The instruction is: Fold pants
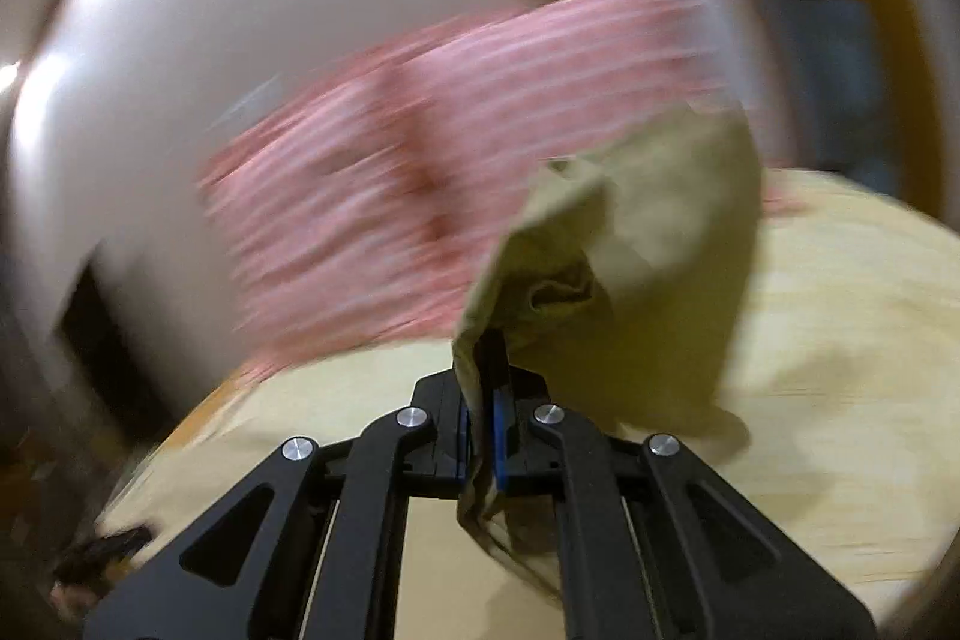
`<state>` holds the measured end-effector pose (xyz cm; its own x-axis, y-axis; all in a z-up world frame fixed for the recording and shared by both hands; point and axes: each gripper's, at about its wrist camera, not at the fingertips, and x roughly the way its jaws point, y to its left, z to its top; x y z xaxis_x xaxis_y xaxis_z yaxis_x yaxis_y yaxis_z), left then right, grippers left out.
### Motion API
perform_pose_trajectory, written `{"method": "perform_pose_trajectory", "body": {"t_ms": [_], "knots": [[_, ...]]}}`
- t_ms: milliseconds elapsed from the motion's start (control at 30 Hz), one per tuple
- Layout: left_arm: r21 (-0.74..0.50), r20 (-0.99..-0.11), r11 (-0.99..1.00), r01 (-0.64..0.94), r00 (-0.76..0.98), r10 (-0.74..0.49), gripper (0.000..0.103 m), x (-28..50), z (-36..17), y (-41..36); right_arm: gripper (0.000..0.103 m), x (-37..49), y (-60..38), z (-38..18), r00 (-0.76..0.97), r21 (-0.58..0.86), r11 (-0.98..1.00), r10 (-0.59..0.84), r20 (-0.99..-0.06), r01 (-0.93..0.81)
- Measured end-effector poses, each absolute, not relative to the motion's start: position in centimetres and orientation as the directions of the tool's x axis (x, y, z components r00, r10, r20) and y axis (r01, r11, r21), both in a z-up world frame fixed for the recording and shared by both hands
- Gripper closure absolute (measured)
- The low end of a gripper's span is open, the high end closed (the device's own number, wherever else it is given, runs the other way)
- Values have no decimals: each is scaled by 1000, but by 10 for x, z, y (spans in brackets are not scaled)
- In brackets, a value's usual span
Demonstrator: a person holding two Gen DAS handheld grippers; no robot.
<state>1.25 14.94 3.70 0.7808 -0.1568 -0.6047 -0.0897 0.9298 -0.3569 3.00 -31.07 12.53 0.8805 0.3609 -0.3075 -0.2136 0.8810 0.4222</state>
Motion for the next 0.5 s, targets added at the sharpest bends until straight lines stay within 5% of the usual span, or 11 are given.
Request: {"method": "perform_pose_trajectory", "body": {"t_ms": [133, 233, 333, 400, 500], "knots": [[-359, -571, 926, -117, 813, -118, 14, -2, 46, 163, 97, 40, -179, 100, 648, 321, 792, 609, -458, -519], [-340, -554, 924, -176, 831, -45, 14, -14, 51, 184, 95, 24, -111, 68, 527, 162, 752, 582, -619, -639], [-350, -544, 905, -240, 839, 12, 14, -25, 50, 207, 64, 5, -91, 65, 476, 139, 692, 614, -630, -709], [-361, -542, 888, -285, 839, 49, 14, -31, 48, 222, 31, 0, -95, 77, 490, 154, 673, 658, -572, -723], [-384, -540, 851, -360, 835, 109, 14, -42, 43, 244, 29, 6, -105, 86, 540, 194, 693, 680, -496, -694]]}}
